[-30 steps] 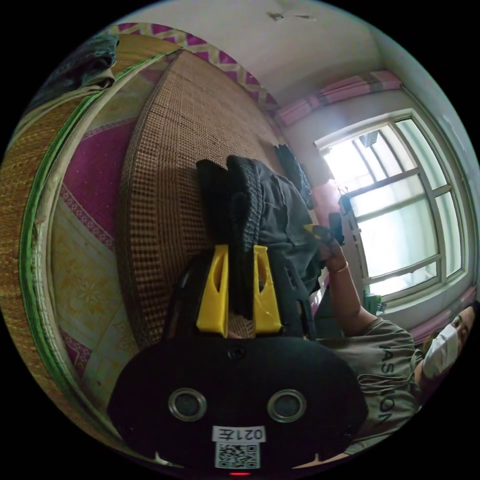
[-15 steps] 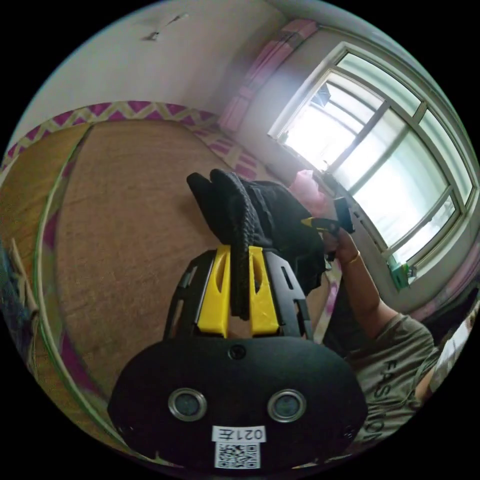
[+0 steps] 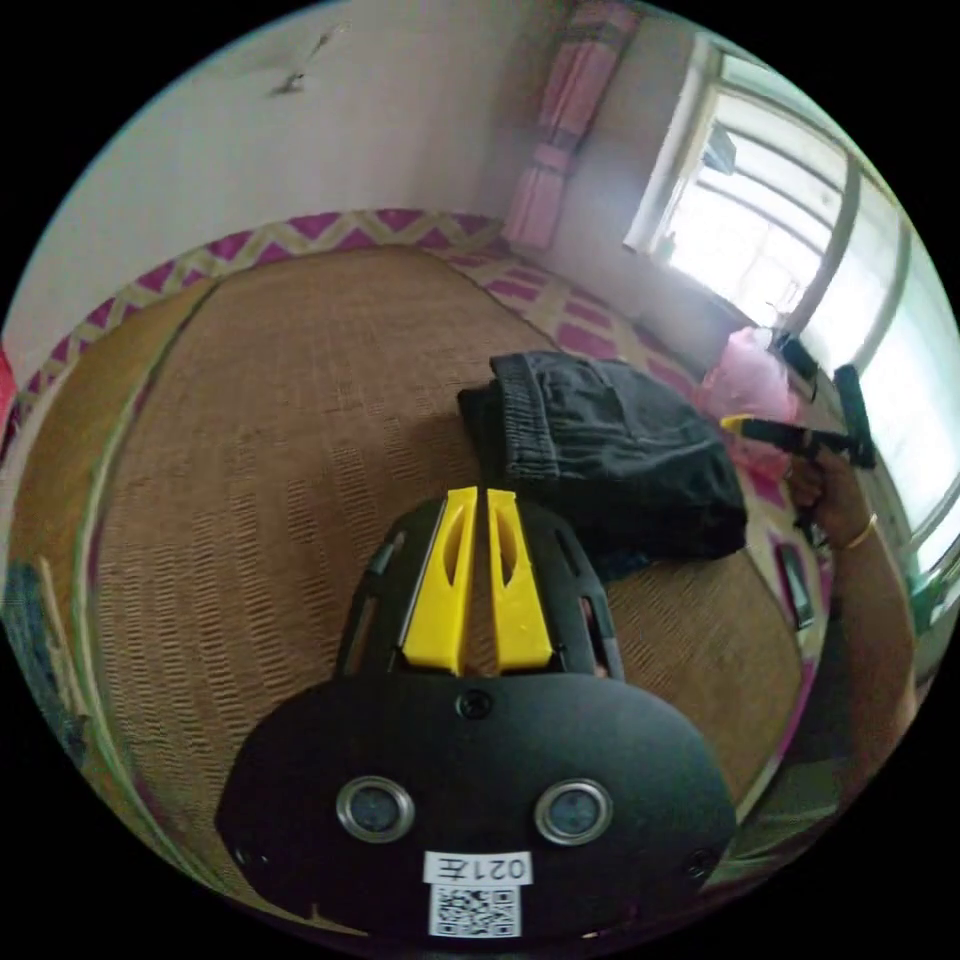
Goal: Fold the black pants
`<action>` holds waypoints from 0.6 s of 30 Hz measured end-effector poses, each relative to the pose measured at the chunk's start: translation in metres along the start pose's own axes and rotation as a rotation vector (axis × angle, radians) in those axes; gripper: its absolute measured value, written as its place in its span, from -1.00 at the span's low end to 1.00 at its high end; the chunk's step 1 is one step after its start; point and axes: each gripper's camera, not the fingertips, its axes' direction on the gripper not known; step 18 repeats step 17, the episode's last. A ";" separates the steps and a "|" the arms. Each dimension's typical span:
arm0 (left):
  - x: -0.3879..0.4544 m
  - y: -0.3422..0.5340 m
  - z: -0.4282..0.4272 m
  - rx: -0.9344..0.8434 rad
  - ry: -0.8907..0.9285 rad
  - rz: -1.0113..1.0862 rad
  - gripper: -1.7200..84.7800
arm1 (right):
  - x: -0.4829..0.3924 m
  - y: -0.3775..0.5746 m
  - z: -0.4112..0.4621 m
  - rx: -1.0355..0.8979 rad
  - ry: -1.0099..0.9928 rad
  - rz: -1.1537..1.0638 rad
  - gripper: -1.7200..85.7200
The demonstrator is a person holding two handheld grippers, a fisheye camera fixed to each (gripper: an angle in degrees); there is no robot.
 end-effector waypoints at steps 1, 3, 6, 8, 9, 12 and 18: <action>0.004 0.014 -0.011 0.003 -0.072 0.016 -0.97 | -0.027 0.007 0.002 0.009 0.016 -0.063 -0.70; 0.004 0.038 -0.032 -0.004 -0.165 -0.016 -0.98 | -0.076 0.020 0.006 0.015 0.046 -0.165 -0.70; -0.014 0.089 -0.081 0.072 -0.228 -0.115 -0.98 | -0.169 0.045 0.011 0.065 0.035 -0.329 -0.70; -0.042 0.135 -0.124 0.147 -0.251 -0.203 -0.98 | -0.257 0.062 0.020 0.079 -0.014 -0.479 -0.70; -0.050 0.147 -0.134 0.158 -0.259 -0.223 -0.98 | -0.281 0.066 0.023 0.084 -0.037 -0.521 -0.70; -0.091 0.208 -0.179 0.177 -0.393 -0.321 -0.98 | -0.397 0.083 0.044 0.112 -0.176 -0.698 -0.69; -0.158 0.310 -0.237 0.104 -0.544 -0.478 -0.97 | -0.598 0.100 0.101 0.115 -0.270 -0.982 -0.69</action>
